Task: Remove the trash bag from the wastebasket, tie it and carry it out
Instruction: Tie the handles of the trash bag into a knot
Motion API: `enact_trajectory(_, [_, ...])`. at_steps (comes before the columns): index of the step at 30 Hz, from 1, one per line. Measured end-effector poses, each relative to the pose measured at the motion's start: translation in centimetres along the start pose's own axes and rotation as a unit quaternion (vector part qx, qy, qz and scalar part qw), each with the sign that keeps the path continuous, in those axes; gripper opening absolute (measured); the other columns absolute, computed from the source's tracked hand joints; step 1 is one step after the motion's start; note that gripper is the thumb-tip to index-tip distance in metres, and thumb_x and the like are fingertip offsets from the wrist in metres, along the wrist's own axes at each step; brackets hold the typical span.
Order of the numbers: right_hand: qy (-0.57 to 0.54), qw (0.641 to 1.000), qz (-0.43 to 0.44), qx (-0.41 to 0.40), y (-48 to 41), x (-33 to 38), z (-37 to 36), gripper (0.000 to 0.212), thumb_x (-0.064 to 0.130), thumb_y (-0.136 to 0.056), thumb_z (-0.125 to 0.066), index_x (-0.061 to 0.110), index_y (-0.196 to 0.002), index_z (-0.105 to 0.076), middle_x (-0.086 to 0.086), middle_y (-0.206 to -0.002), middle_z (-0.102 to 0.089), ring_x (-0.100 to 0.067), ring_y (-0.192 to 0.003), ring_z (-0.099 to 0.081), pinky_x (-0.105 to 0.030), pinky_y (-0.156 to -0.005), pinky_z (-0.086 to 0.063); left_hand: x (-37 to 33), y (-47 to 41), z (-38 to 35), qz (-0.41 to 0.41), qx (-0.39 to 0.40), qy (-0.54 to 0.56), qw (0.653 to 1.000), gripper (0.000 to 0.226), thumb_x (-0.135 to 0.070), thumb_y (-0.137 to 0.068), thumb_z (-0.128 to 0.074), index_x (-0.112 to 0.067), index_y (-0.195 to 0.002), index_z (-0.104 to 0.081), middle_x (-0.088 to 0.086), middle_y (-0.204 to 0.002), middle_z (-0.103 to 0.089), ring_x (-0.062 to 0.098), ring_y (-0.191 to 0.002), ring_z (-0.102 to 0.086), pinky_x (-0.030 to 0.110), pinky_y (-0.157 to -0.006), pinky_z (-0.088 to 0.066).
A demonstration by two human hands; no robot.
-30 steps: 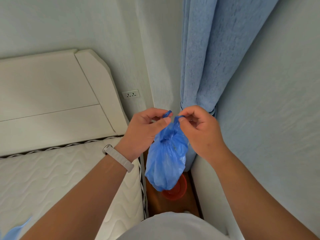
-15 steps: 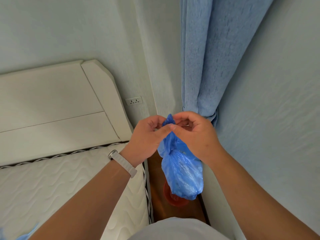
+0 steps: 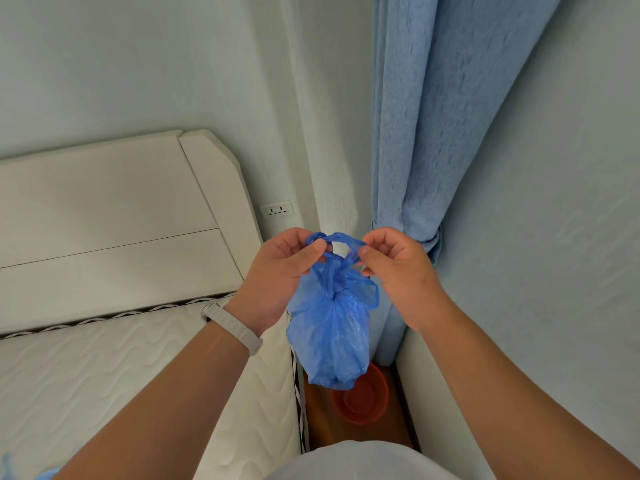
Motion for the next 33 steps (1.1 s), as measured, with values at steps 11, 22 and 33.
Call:
enact_trajectory(11, [0.045,0.999,0.012,-0.002,0.8,-0.9,-1.6,0.006,0.009,-0.085,-0.065,0.014,-0.081,-0.066,-0.022,-0.075,-0.064,-0.021,-0.067,-0.053,-0.039,-0.065,-0.048,-0.5,1.1,-0.7,0.015,0.019,-0.069,0.997,0.009,-0.014,-0.086,-0.064,-0.011,-0.08,-0.069,0.007,-0.068,-0.067,0.014,-0.067,-0.064,0.032,-0.066,-0.053])
enact_trajectory(22, [0.228,0.97,0.081,-0.02,2.6,-2.0,-1.4,0.006,0.017,-0.087,-0.067,0.019,-0.092,-0.067,0.001,-0.093,-0.066,-0.011,-0.085,-0.063,-0.025,-0.077,-0.052,-1.2,1.1,-0.8,-0.038,0.022,-0.023,0.999,0.009,-0.002,-0.09,-0.053,-0.001,-0.088,-0.062,0.009,-0.075,-0.063,0.014,-0.067,-0.059,0.023,-0.061,-0.049])
enact_trajectory(33, [0.322,0.944,0.07,-0.001,4.0,-1.7,-1.4,0.035,0.041,-0.077,-0.058,0.016,-0.101,-0.063,-0.006,-0.097,-0.065,-0.02,-0.093,-0.062,-0.044,-0.076,-0.053,-0.7,0.7,-2.3,-0.031,0.122,0.087,0.988,0.01,-0.017,-0.079,-0.066,-0.008,-0.083,-0.065,-0.002,-0.066,-0.067,0.012,-0.065,-0.063,0.024,-0.062,-0.05])
Point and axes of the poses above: each hand's wrist, its own y-axis away from the middle knuckle, its own z-axis out of the back of the hand, x = y × z, the point moved 3 cm from there along -y, towards the middle knuckle
